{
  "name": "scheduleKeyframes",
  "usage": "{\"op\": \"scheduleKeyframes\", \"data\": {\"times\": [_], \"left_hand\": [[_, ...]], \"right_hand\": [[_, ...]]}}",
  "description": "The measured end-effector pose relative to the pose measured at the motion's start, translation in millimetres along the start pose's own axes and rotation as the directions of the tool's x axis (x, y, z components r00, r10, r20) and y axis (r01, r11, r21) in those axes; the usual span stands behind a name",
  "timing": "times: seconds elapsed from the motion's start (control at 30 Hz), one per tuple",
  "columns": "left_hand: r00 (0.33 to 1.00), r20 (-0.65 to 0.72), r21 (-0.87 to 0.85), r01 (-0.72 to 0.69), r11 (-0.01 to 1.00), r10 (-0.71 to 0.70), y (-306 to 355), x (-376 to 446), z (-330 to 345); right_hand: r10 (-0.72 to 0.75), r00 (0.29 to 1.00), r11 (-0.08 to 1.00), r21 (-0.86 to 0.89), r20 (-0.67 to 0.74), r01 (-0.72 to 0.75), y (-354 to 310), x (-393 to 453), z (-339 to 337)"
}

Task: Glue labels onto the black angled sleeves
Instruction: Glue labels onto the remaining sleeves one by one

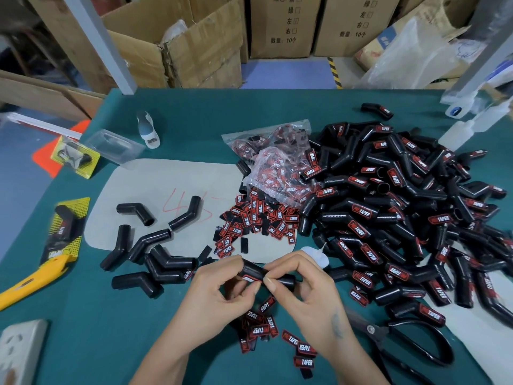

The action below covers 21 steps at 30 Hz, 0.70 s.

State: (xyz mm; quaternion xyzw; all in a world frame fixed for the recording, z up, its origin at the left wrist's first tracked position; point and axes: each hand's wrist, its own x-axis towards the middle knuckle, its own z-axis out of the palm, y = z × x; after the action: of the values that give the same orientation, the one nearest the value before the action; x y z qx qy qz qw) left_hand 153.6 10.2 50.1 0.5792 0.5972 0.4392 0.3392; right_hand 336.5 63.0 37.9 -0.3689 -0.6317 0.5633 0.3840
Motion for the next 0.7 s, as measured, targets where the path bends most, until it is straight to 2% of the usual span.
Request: {"op": "scheduleKeyframes", "data": {"times": [0.43, 0.57, 0.7], "left_hand": [[0.998, -0.043, -0.099, 0.049, 0.994, -0.054, -5.3, 4.9, 1.6], [0.999, 0.008, -0.089, 0.052, 0.995, -0.051, -12.6, 6.0, -2.3], [0.991, 0.081, -0.149, 0.121, 0.981, -0.110, -16.3, 6.9, -7.3]], "right_hand": [[0.051, 0.999, 0.998, -0.044, -0.006, -0.052, 3.7, 0.6, 5.7], [0.070, 0.998, 0.997, -0.023, -0.005, -0.070, 3.7, 0.7, 4.8], [0.084, 0.996, 0.996, -0.024, -0.009, -0.085, 7.2, 1.4, 5.3]]}}
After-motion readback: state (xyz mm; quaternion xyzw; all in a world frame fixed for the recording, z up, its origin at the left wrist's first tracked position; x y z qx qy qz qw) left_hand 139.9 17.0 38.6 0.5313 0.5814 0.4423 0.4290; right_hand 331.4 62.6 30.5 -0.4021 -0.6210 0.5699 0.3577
